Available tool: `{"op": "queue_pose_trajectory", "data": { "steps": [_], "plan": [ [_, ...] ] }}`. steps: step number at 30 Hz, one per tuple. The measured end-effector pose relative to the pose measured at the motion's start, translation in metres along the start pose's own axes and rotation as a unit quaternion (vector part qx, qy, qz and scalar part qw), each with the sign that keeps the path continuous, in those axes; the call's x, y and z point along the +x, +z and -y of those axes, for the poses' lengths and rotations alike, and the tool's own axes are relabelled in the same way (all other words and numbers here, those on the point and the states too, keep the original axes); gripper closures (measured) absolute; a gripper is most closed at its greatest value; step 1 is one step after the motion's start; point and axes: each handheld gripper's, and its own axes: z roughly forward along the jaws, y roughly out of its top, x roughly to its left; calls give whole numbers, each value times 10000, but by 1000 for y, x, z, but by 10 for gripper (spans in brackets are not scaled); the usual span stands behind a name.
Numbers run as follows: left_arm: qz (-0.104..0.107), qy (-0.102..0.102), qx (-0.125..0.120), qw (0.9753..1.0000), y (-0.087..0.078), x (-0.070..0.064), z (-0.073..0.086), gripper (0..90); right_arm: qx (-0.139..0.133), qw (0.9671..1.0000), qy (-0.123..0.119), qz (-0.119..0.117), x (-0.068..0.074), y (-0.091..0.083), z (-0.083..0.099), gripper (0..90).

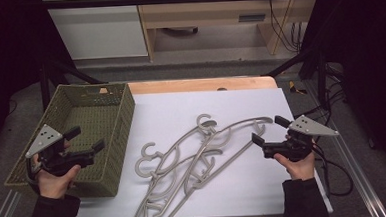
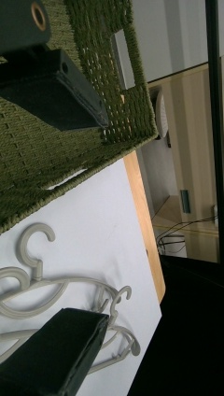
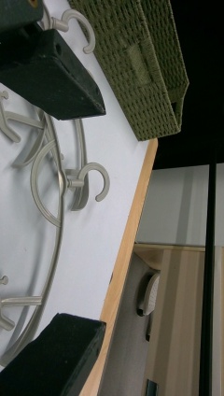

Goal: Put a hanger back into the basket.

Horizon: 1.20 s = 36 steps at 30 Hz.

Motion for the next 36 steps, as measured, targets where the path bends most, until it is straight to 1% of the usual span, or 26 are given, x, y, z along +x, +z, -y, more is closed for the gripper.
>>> {"op": "queue_pose_trajectory", "data": {
  "steps": [6, 8, 11, 12, 13, 15, 18, 19, 23, 25, 28, 29, 30, 31, 33, 35, 36],
  "plan": [
    [7, 23, 47, 10000, 2, -1, 0, 52, -17, 10000, 31, -53, 3, 0, -2, 18],
    [13, 22, 60, 10000, 2, -1, 1, 52, 14, 10000, -8, -61, 7, 1, -4, 23],
    [16, 40, 72, 10000, 2, -2, 1, 52, 101, 9999, -37, -82, 17, 6, -6, 35],
    [16, 40, 72, 10000, 2, -2, 1, 52, 101, 9999, -37, -82, 17, 6, -6, 35],
    [11, 42, 59, 10000, 1, -2, 0, 52, 162, 9997, -64, -150, 25, 11, -7, 45],
    [0, 37, 56, 10000, 1, -2, 0, 52, 207, 9993, -112, -283, 34, 18, -8, 53],
    [5, 46, 50, 10000, 0, -2, 0, 52, 372, 9985, -152, -381, 47, 28, -7, 53],
    [3, 45, 50, 10000, 0, -2, 0, 52, 426, 9980, -172, -437, 51, 31, -6, 56],
    [17, 44, 79, 10000, 2, -2, 0, 52, 613, 9964, -128, -578, 70, 48, -1, 81],
    [19, 50, 88, 9999, 3, -2, 1, 52, 745, 9946, -190, -703, 78, 57, 3, 93],
    [30, 60, 96, 9999, 3, -3, 0, 52, 1064, 9912, -250, -751, 92, 71, 10, 97],
    [31, 45, 93, 9999, 3, -4, 0, 52, 1129, 9902, -274, -770, 96, 75, 13, 98],
    [24, 67, 91, 9999, 3, -4, 0, 52, 1200, 9889, -249, -835, 99, 79, 15, 99],
    [30, 75, 89, 9999, 2, -4, 0, 52, 1281, 9876, -265, -872, 102, 83, 17, 100],
    [44, 71, 74, 9999, 2, -4, -1, 53, 1347, 9867, -345, -847, 106, 88, 20, 106],
    [71, 83, 82, 9999, 3, -6, -1, 55, 1375, 9865, -305, -837, 107, 90, 22, 111],
    [89, 69, 91, 9999, 4, -8, -1, 56, 1346, 9870, -330, -817, 106, 90, 22, 110]
  ]
}}
